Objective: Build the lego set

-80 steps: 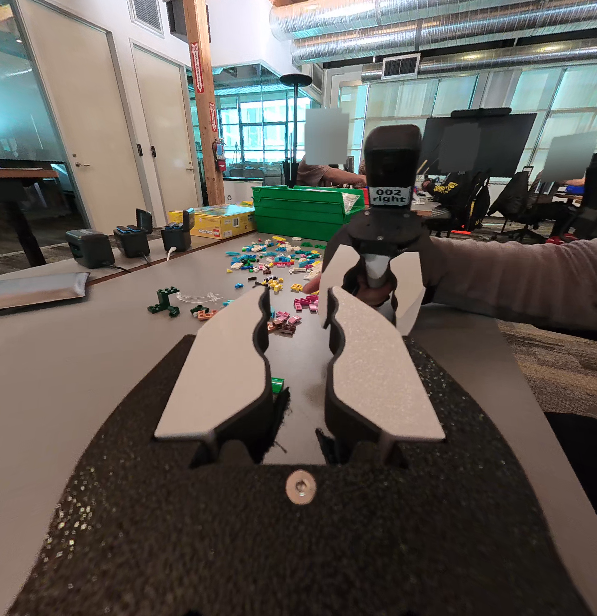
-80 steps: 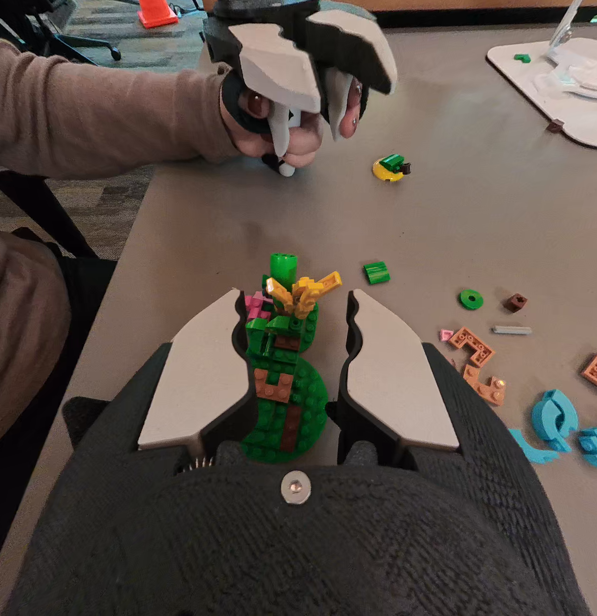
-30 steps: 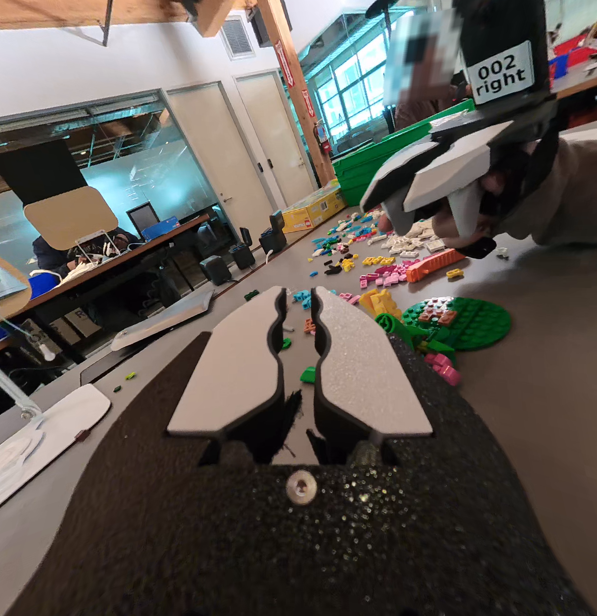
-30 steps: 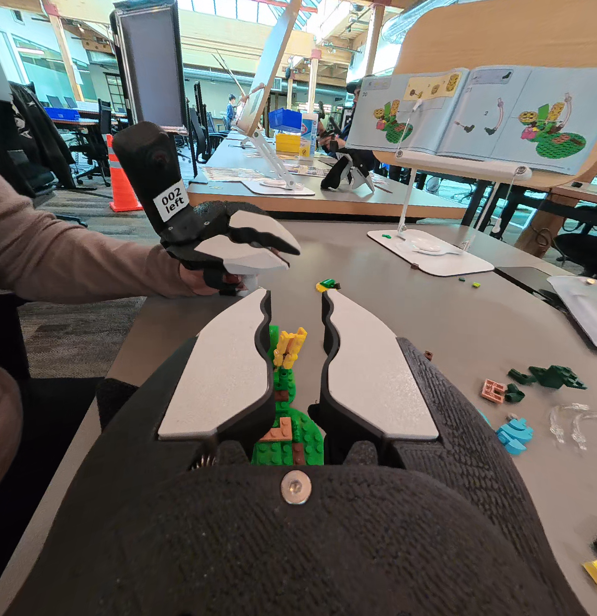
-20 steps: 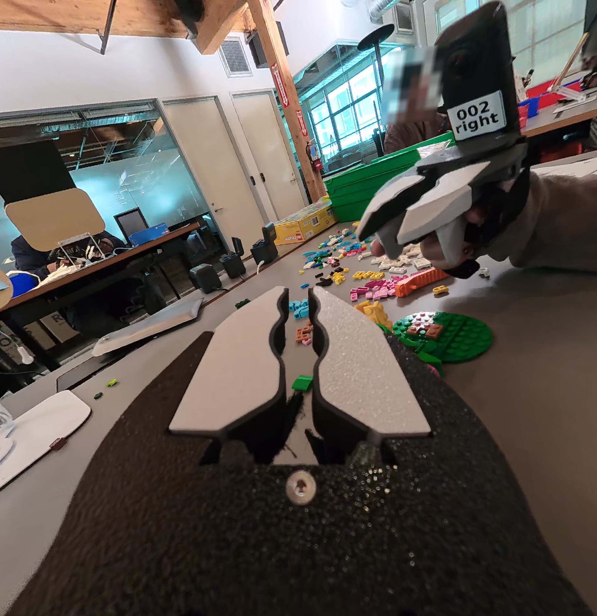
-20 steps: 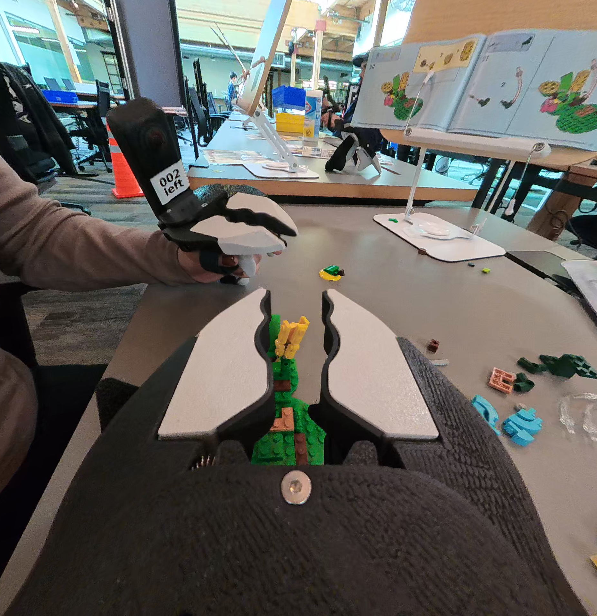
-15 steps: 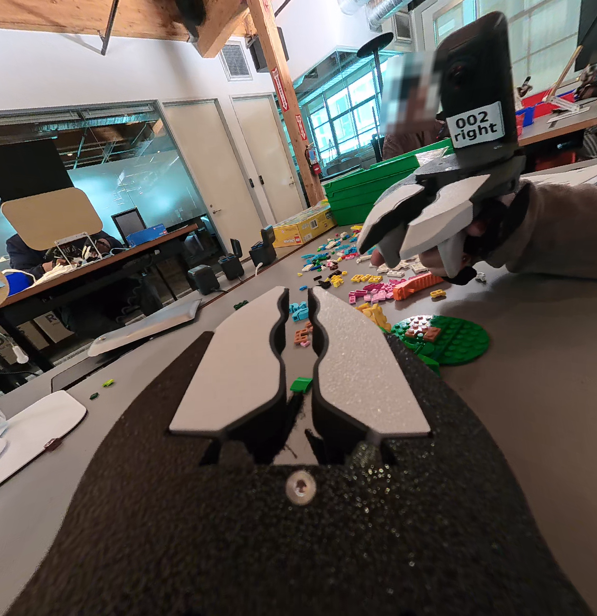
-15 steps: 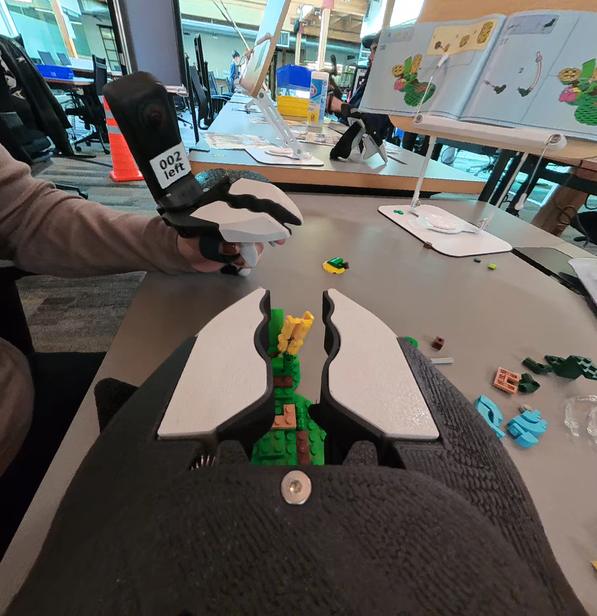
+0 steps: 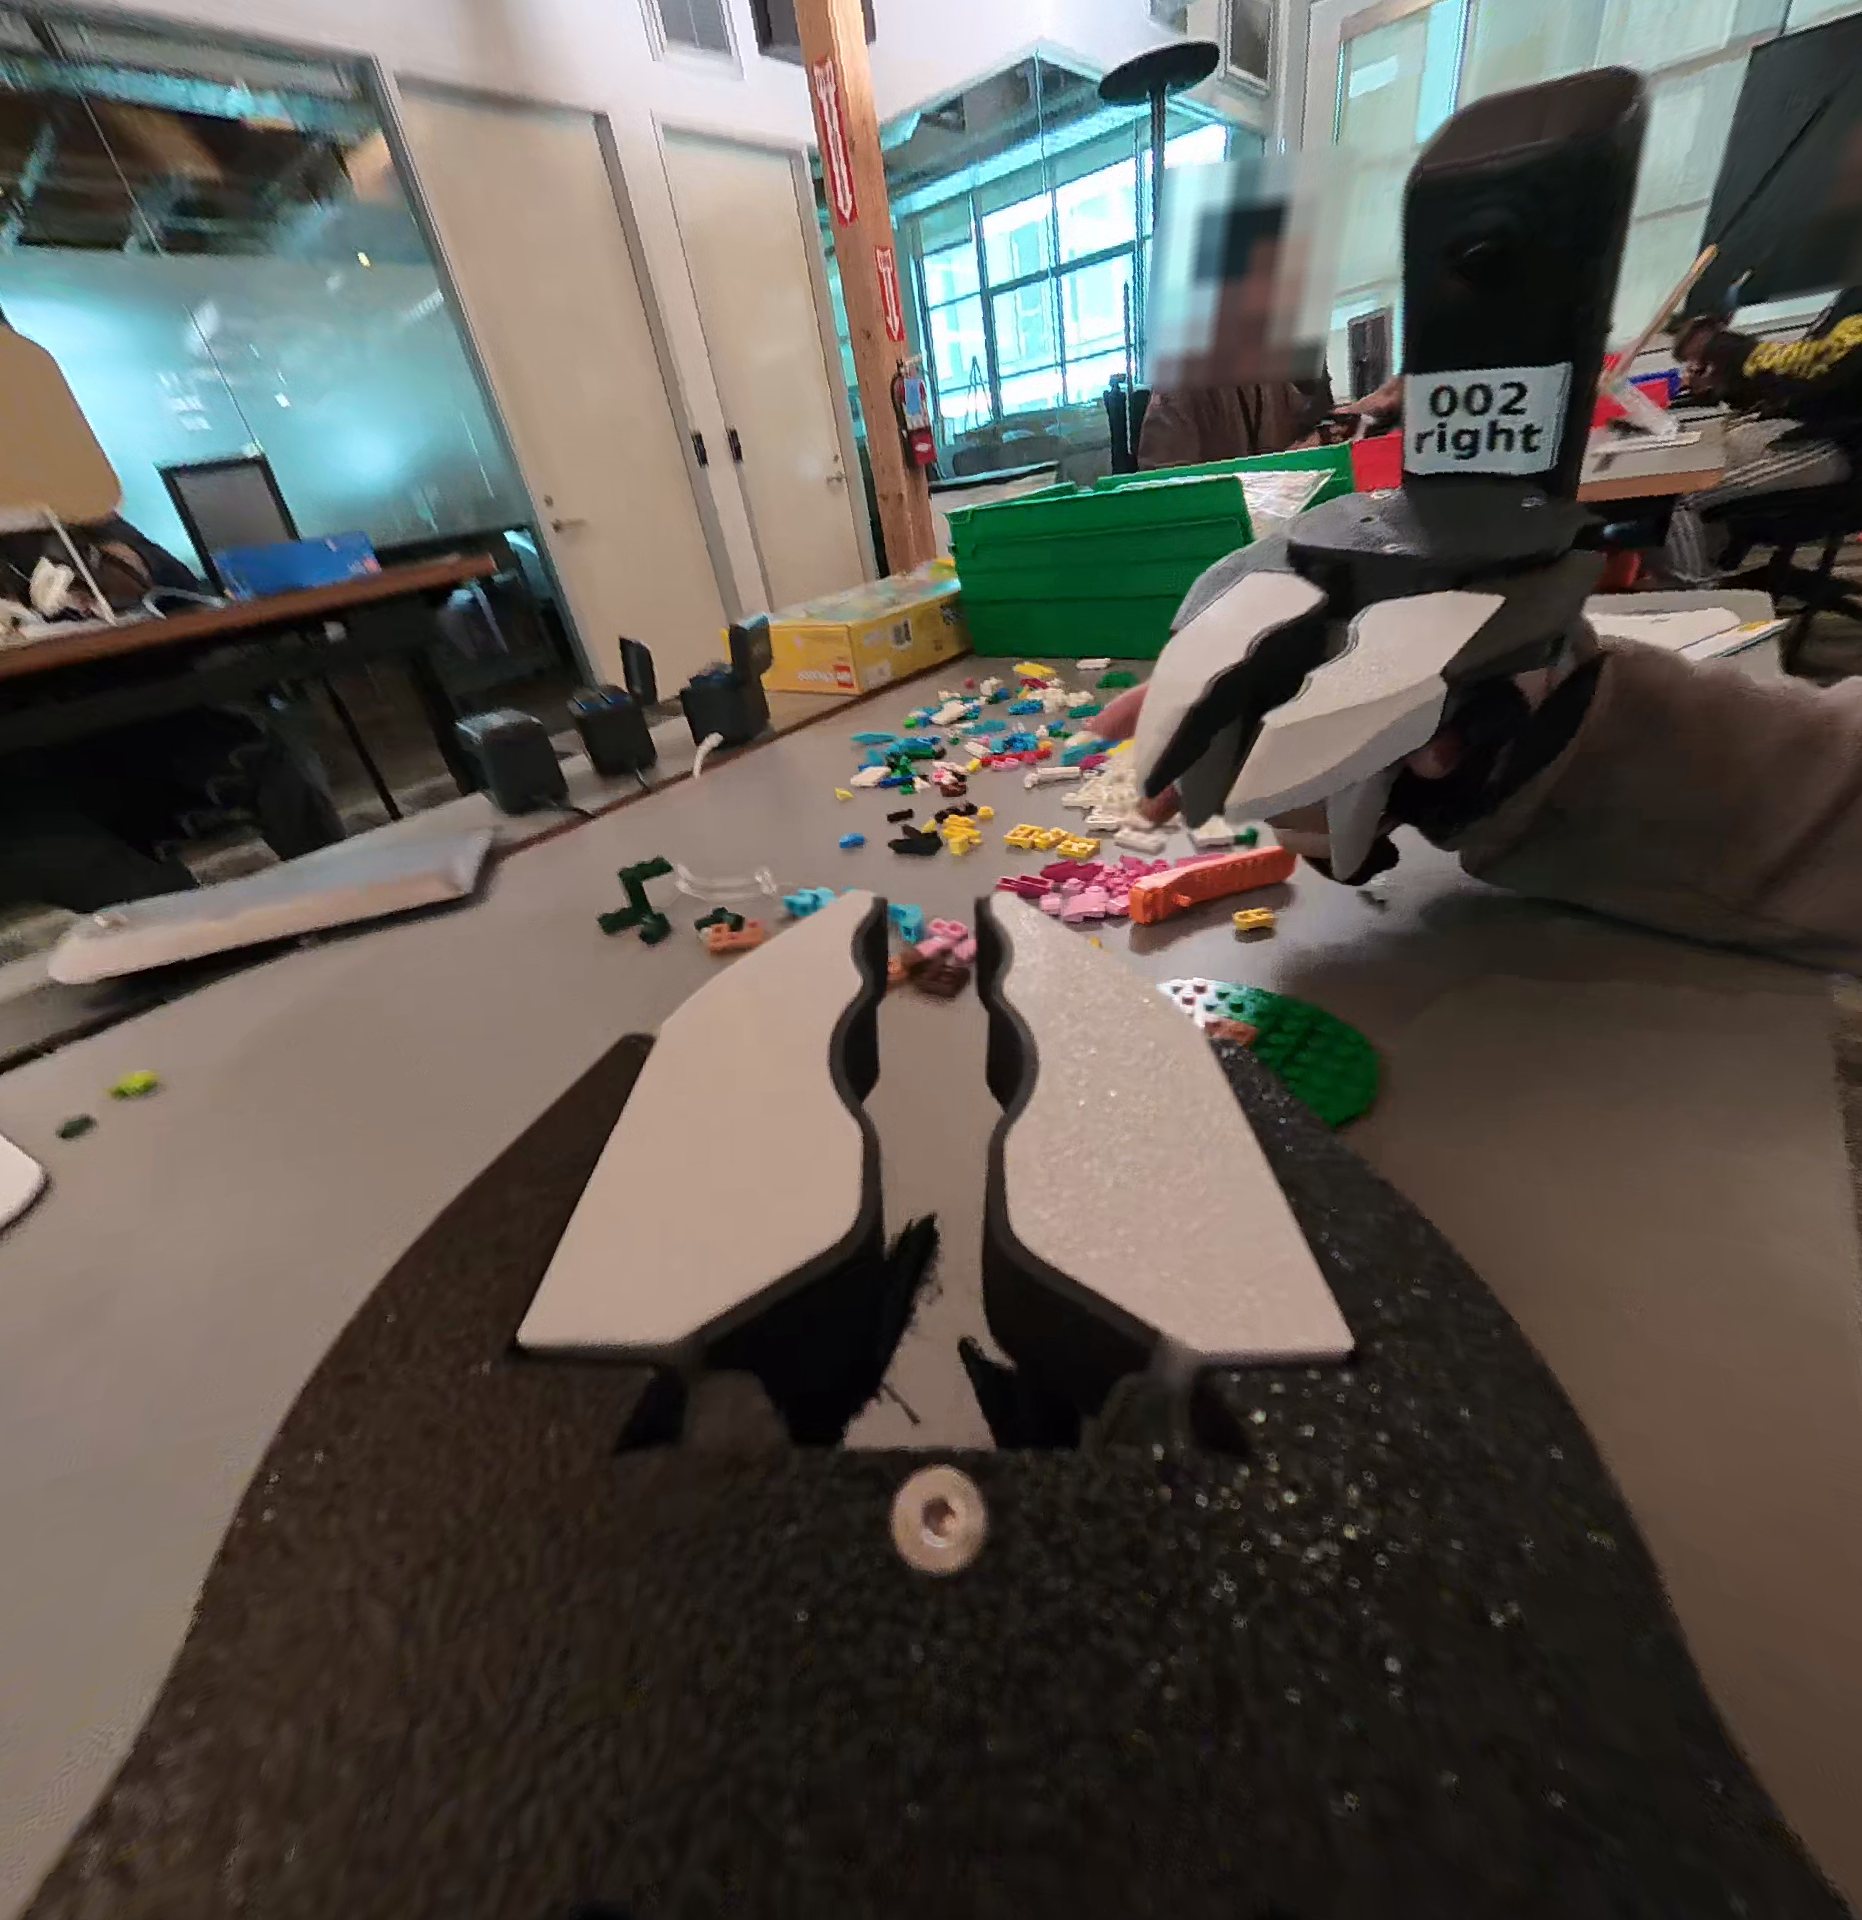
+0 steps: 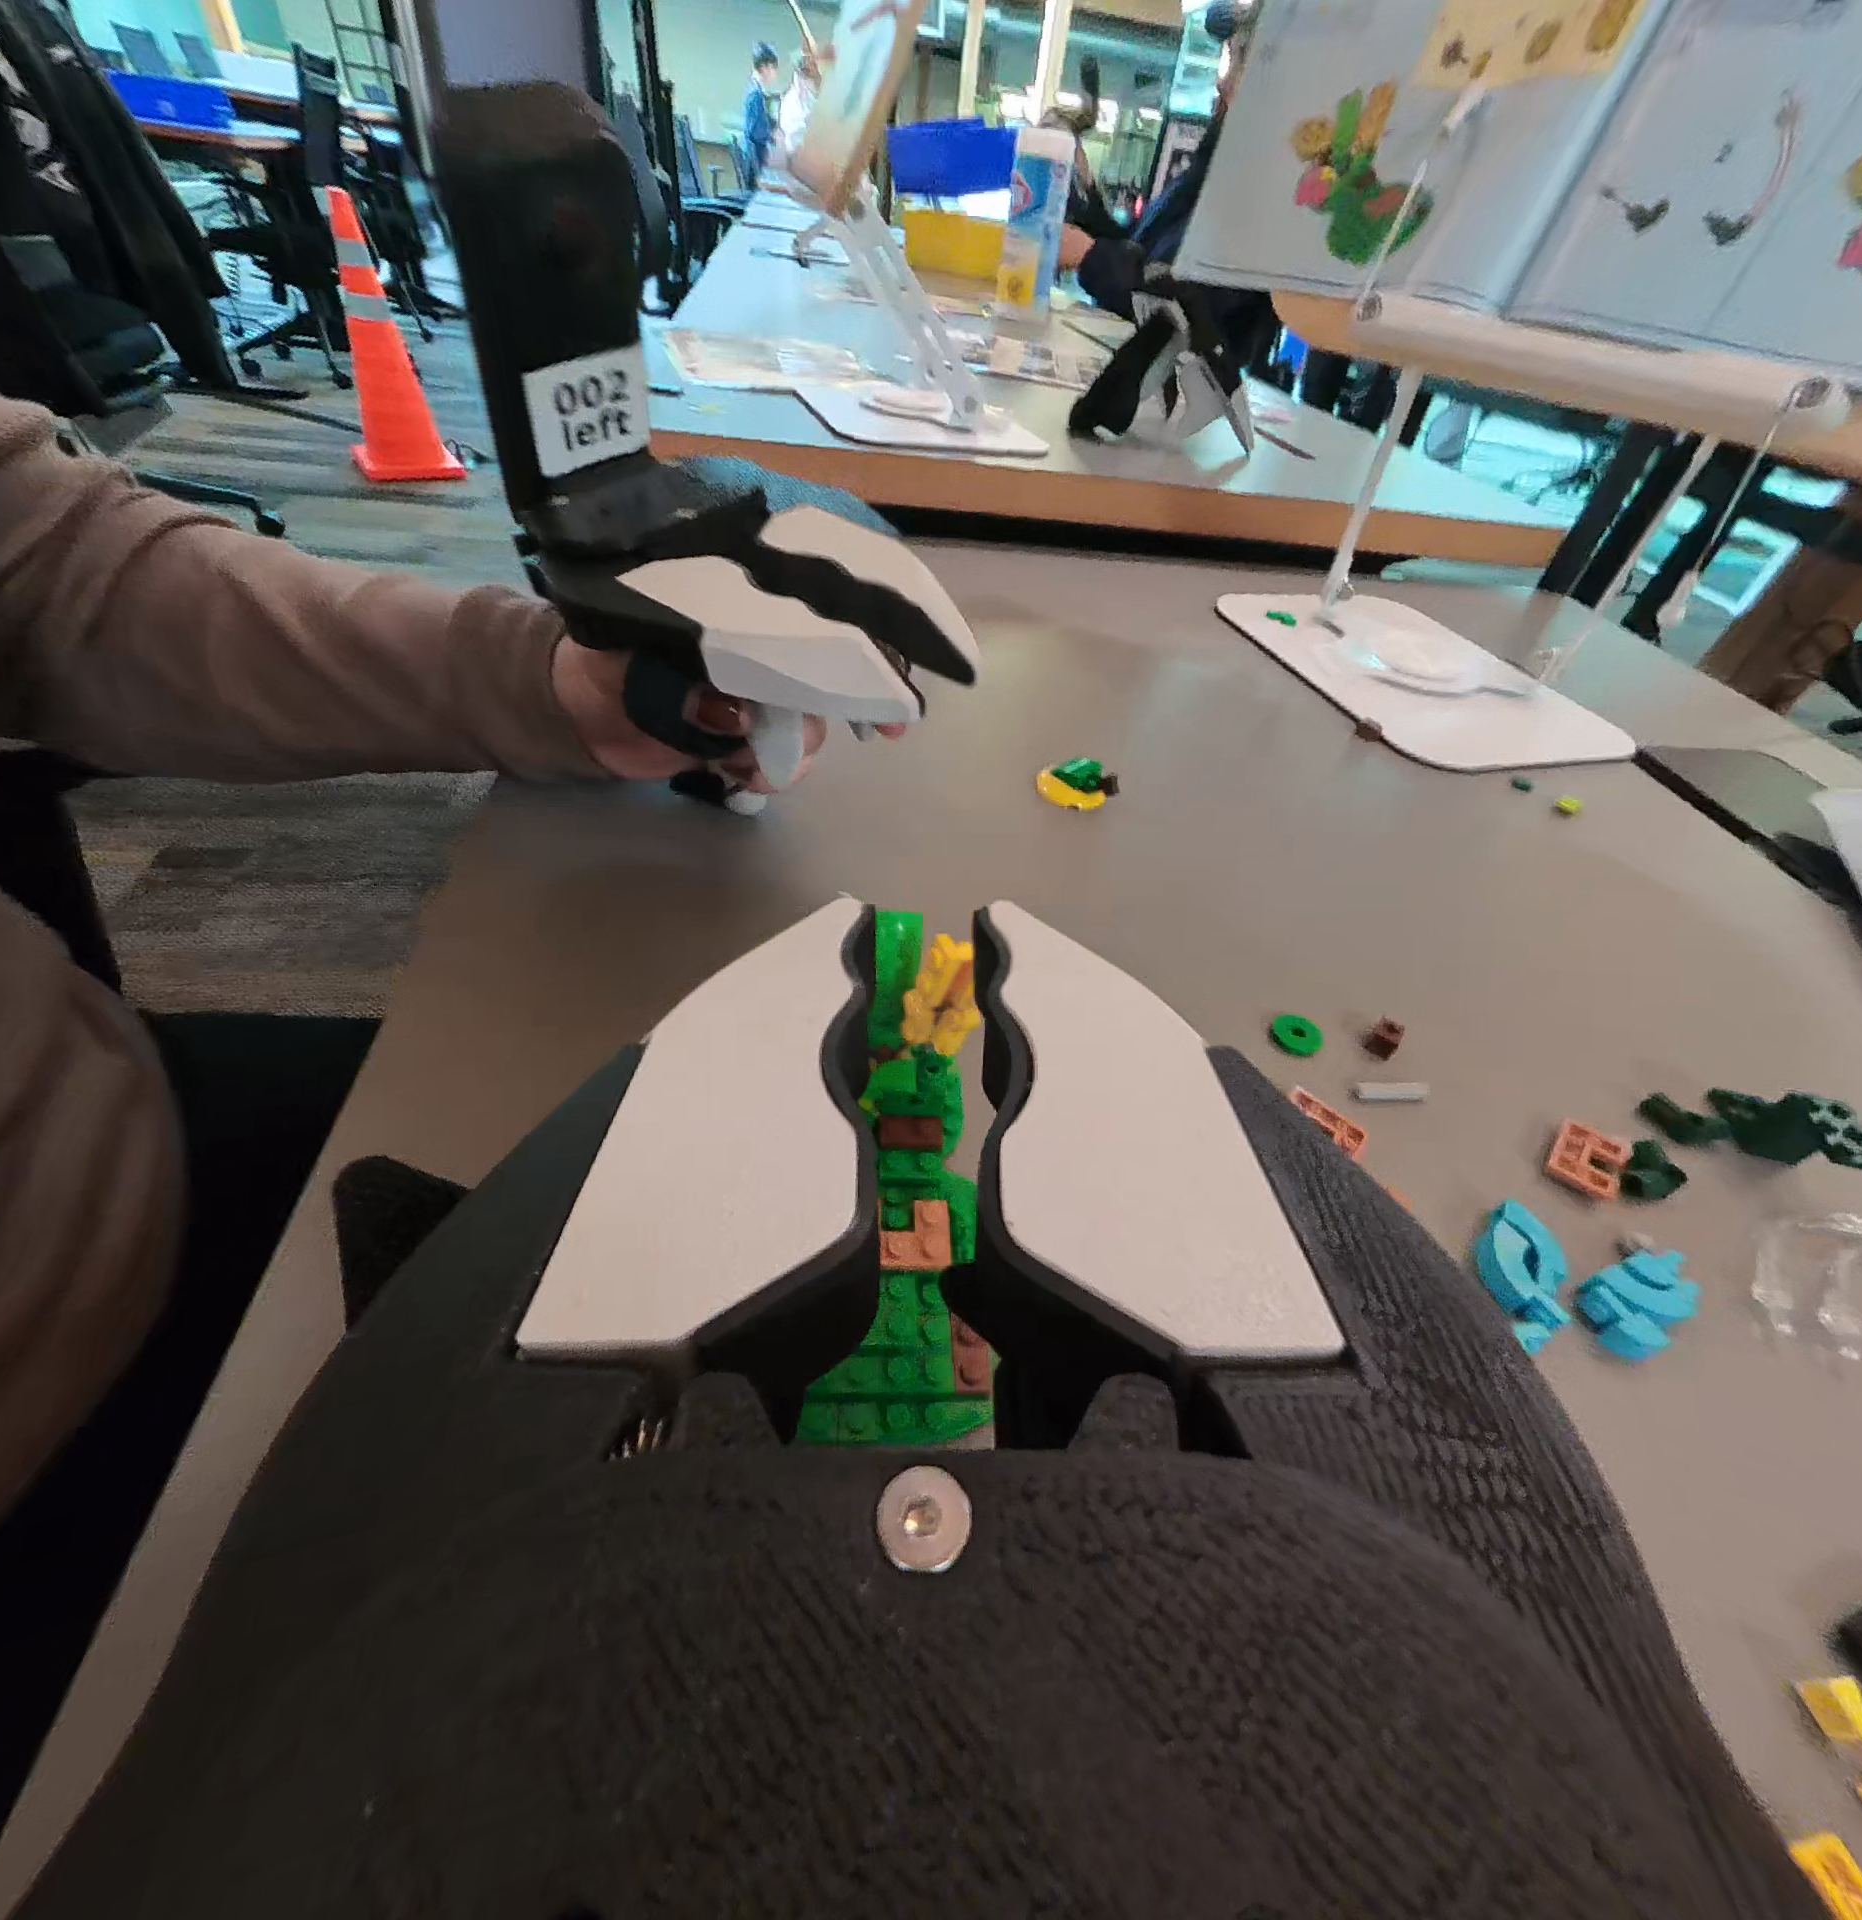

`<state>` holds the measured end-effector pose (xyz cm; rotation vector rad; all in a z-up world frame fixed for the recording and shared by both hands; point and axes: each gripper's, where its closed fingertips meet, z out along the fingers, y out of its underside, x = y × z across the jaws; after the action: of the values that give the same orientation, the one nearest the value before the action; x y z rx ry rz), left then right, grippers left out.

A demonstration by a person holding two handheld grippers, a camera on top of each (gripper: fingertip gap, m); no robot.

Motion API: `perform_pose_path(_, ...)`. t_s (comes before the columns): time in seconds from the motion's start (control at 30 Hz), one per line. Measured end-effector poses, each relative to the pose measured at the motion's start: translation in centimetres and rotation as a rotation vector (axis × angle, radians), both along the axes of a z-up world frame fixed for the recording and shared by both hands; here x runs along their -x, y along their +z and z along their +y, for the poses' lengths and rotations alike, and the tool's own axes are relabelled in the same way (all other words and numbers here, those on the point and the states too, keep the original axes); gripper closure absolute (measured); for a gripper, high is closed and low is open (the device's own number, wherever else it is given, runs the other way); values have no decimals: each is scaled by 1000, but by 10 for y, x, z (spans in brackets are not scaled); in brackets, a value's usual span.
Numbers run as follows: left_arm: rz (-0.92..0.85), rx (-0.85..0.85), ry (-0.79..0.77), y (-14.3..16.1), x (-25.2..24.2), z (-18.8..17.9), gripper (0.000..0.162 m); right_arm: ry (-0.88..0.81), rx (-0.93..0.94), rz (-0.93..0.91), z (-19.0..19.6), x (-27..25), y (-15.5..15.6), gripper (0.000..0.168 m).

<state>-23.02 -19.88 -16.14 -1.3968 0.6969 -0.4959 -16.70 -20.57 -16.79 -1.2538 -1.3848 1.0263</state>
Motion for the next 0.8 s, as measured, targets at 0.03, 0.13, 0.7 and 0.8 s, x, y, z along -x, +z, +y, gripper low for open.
perform_pose_path(0.03,-11,34,-13,-1,-2,0,146,2,-16,11,-2,-1,3,156)
perform_pose_path(0.13,-4,151,-65,-9,-9,3,156,6,-30,2,-4,0,5,157)
perform_pose_path(0.7,55,543,-422,-37,-41,18,158,-6,-134,-156,-2,21,-25,143)
perform_pose_path(0.8,30,565,-459,-37,-43,16,153,3,-124,-163,-3,22,-27,143)
